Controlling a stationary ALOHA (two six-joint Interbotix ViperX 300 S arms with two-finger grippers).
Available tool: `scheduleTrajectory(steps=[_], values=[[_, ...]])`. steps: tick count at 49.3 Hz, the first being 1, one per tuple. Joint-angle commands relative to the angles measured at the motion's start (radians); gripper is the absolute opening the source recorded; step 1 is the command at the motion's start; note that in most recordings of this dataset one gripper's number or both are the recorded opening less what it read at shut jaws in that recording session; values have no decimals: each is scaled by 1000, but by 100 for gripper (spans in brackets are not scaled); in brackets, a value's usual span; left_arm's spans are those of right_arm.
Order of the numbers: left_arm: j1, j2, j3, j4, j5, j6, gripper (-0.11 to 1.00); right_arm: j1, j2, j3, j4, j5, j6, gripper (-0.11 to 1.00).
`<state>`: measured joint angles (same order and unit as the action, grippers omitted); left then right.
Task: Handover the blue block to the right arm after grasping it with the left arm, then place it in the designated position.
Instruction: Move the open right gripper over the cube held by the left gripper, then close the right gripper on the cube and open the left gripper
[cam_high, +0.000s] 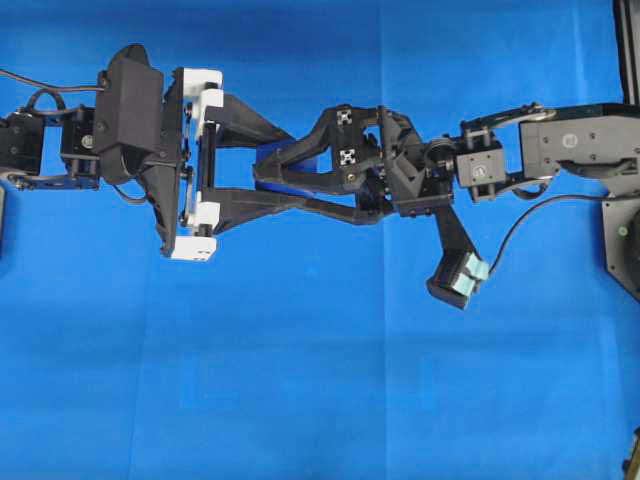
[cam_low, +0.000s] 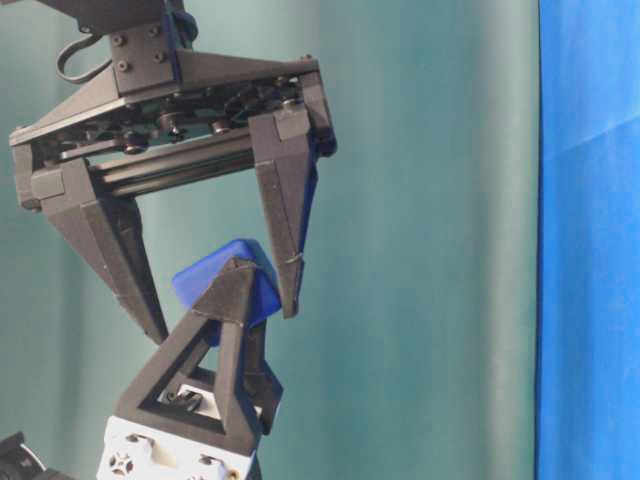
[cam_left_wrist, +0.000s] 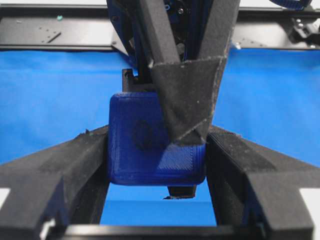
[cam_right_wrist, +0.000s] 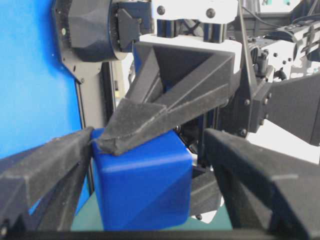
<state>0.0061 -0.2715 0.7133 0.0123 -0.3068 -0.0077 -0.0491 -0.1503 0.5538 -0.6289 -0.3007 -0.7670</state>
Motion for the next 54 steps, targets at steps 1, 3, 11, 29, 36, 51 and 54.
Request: scheduleTrajectory(steps=[1,3,11,29,36,51,54], values=[[-2,-18,-9,-2,-5,-2,48,-2,-12,-32,0,12,3,93],[-2,-17,-11,-2,-3,-2,48,-2,-11,-34,2,28,3,92],[-5,-18,-9,-2,-3,-2,48,0,-11,-54,2,143,5,67],[-12,-18,-9,-2,-2,2,48,0,-12,-66,2,210,14,45],[-12,-18,-9,-2,-2,2,48,0,-12,-66,3,213,15,45],[-11,-18,-11,-5,-2,-2,49,0,-12,-64,3,216,15,45],[-9,-18,-11,-5,-2,-2,54,0,-15,-63,3,216,15,45]])
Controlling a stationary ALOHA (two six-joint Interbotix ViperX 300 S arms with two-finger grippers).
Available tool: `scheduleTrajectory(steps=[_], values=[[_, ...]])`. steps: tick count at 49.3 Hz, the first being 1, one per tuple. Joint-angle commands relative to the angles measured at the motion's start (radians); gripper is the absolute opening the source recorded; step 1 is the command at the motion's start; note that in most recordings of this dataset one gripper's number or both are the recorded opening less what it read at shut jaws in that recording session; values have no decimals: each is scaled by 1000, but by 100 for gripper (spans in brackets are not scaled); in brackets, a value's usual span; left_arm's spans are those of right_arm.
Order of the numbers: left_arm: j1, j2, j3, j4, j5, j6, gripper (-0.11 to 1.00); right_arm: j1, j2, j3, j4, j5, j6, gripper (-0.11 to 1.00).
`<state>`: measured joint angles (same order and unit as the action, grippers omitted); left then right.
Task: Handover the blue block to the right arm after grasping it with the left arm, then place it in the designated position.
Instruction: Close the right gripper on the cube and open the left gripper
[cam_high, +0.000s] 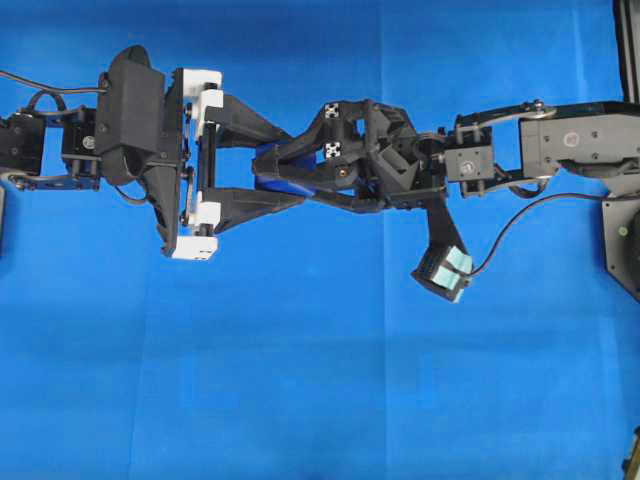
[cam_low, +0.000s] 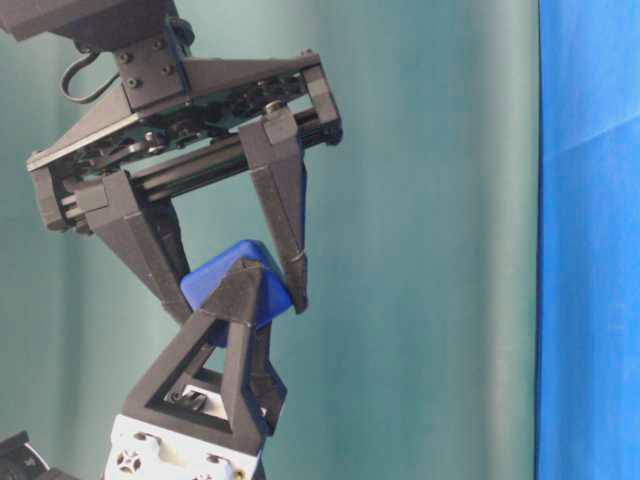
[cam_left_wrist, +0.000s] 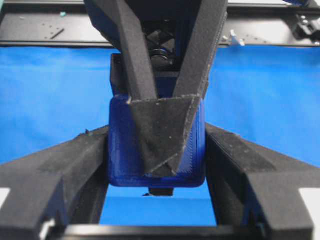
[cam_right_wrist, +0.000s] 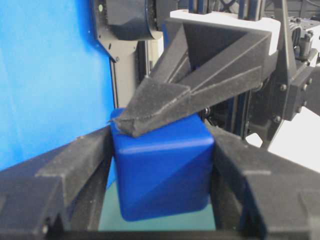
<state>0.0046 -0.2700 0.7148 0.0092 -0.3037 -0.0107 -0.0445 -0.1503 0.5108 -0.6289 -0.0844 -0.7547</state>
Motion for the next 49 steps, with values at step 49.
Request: scheduleTrajectory(steps=[49], values=[[-3,-26,-6,-2,-5,3,93,-5,-244,189,6,34,3,45]])
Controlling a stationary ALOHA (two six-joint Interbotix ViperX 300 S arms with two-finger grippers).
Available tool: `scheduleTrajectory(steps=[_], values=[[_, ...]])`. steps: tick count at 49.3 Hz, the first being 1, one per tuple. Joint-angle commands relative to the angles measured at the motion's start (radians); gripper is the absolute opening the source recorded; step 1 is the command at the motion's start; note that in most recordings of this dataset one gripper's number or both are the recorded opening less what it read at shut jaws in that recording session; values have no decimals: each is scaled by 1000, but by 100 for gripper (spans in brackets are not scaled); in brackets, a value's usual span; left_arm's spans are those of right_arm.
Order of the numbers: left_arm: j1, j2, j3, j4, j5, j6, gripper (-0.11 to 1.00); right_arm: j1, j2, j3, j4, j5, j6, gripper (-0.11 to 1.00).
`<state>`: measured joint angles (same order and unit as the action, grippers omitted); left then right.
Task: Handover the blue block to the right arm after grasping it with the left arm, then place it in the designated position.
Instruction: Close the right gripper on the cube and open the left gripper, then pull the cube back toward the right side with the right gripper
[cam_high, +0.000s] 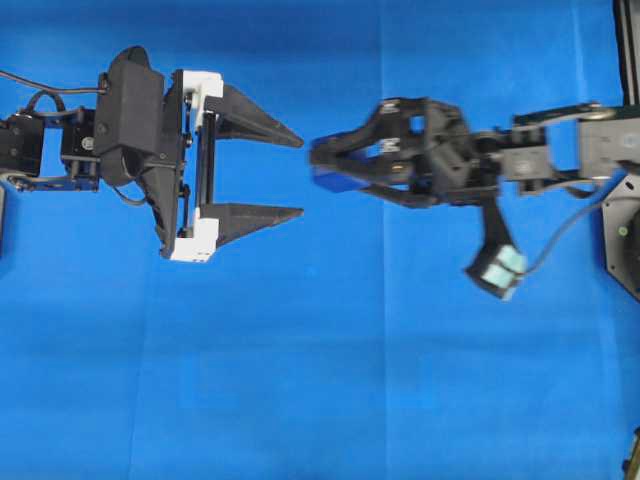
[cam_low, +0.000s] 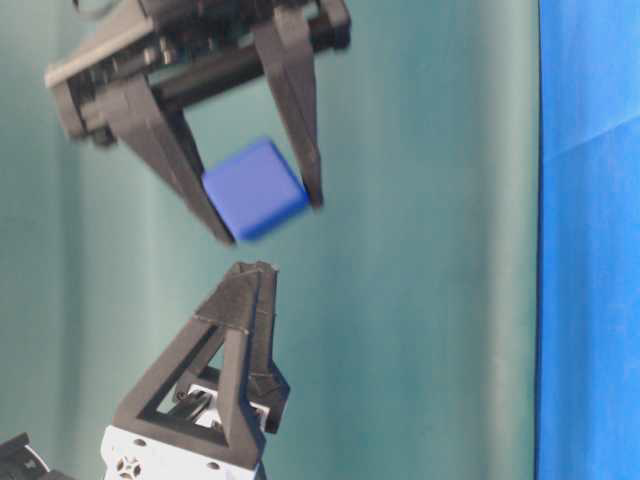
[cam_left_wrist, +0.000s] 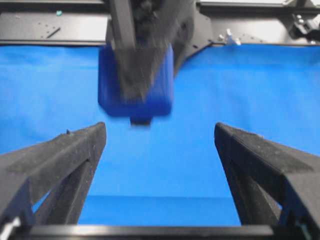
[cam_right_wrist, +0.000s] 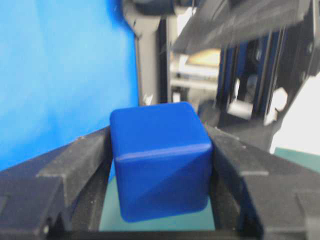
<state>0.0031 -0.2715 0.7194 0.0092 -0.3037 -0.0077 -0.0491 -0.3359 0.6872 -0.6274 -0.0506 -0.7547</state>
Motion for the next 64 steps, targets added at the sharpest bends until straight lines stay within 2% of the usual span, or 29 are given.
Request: scheduleTrajectory(steps=[1,16,26,35,37,43,47,49,53,64], values=[[-2,-25,-11,-2,-5,0,93,0,-71,21,5,0,3,45],[-2,-25,-11,-2,-5,0,93,5,-235,117,5,78,3,45],[-2,-25,-11,-2,-5,0,93,5,-245,126,12,98,5,45],[-2,-26,-9,-2,-5,0,93,6,-230,117,58,124,43,45],[-2,-26,-9,-3,-5,0,93,6,-229,117,72,140,64,45],[0,-26,-9,-2,-5,0,93,20,-233,112,155,187,161,45],[-2,-26,-9,-2,-5,0,93,31,-233,109,238,181,253,45],[-2,-26,-9,-2,-5,0,93,31,-235,107,287,172,321,45],[-2,-26,-11,-2,-5,0,93,31,-236,107,341,167,423,45],[-2,-26,-11,-2,-5,0,93,35,-250,104,364,163,678,45]])
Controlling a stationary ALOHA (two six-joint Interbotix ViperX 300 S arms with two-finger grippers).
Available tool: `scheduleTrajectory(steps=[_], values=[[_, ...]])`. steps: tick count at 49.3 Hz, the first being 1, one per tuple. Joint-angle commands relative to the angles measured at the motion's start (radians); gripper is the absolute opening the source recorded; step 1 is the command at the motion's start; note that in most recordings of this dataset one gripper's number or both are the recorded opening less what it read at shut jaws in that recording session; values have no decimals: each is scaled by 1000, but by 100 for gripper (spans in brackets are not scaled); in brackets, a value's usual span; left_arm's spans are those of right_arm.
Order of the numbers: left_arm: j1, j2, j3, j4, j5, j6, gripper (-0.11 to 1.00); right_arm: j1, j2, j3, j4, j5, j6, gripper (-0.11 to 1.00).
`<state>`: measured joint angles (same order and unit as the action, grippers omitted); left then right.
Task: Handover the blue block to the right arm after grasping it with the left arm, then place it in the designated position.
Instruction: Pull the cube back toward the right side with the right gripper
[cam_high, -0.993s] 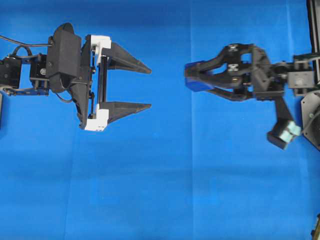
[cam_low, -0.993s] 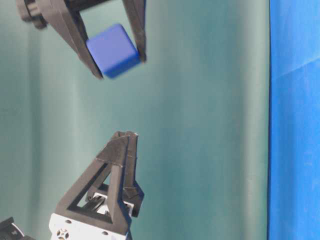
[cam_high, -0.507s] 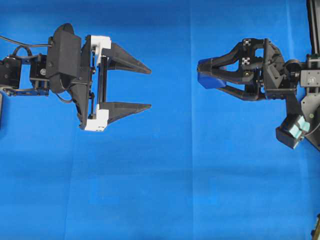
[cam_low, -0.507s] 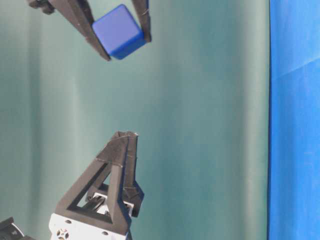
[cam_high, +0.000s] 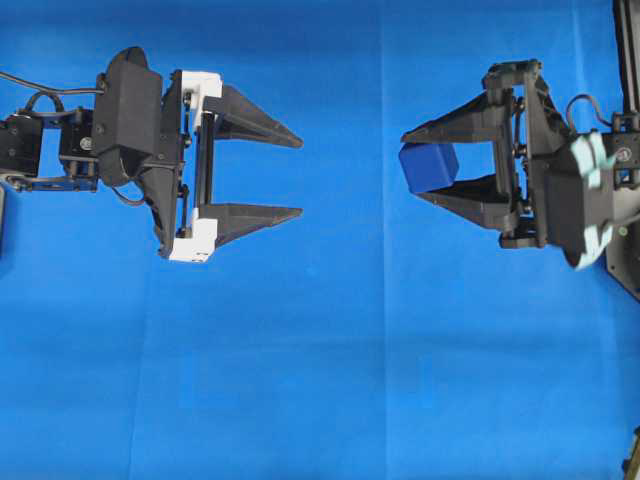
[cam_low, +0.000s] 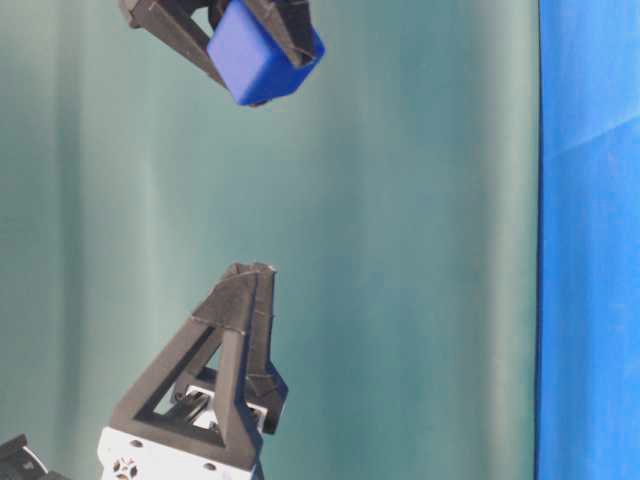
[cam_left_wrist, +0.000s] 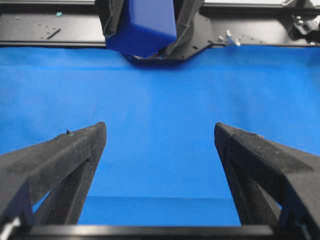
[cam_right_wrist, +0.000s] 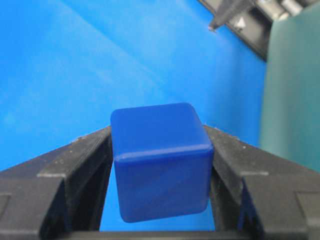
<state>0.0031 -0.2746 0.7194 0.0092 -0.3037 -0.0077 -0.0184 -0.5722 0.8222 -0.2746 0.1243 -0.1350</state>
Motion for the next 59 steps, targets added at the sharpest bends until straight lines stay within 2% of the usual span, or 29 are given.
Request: scheduleTrajectory(steps=[1,11,18,59], values=[[-2,-23,-11,-2,-5,0,93,3,-15,-32,14,-12,83,45],[-2,-21,-12,-2,-5,0,93,5,-31,-37,18,-32,334,45],[-2,-23,-11,-2,-5,0,93,5,-31,-37,18,-54,411,45],[-2,-21,-12,-2,-5,0,93,5,-31,-35,18,-58,422,45]])
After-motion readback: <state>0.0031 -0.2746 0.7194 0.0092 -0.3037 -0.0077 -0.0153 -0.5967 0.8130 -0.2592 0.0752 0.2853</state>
